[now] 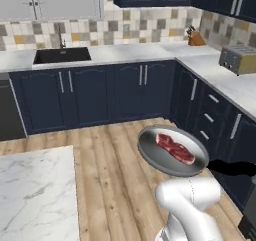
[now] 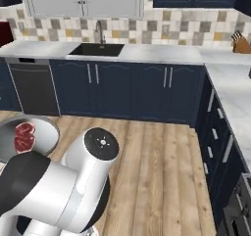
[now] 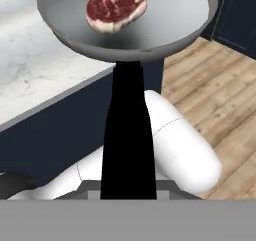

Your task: Pick up the pan with the steak in it and place it on the dining table. Then place the steak on the plate.

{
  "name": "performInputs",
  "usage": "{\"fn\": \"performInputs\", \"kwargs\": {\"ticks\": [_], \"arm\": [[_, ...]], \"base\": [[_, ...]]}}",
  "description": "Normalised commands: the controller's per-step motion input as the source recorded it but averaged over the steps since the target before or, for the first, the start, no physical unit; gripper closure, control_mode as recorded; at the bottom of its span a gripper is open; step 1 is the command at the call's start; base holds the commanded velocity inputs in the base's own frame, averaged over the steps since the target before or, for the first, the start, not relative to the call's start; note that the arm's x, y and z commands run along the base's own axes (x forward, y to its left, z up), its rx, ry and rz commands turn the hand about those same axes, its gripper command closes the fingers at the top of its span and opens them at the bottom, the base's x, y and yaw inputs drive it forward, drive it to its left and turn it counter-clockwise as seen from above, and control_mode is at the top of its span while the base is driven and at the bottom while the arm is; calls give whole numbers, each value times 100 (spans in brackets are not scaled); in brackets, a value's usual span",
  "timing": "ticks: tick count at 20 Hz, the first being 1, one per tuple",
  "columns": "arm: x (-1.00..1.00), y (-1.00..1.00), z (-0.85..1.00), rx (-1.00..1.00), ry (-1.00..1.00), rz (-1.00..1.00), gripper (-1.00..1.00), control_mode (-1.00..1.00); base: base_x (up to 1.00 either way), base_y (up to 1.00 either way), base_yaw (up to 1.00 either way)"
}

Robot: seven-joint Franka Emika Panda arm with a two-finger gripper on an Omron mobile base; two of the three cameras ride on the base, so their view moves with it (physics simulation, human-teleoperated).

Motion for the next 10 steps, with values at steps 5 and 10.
{"fn": "performInputs", "kwargs": {"ticks": [5,10], "arm": [[0,0,0,0,0,0,100,100],[0,0,0,0,0,0,100,100]], "base": [[-22,0,40],[21,-22,-2]]}}
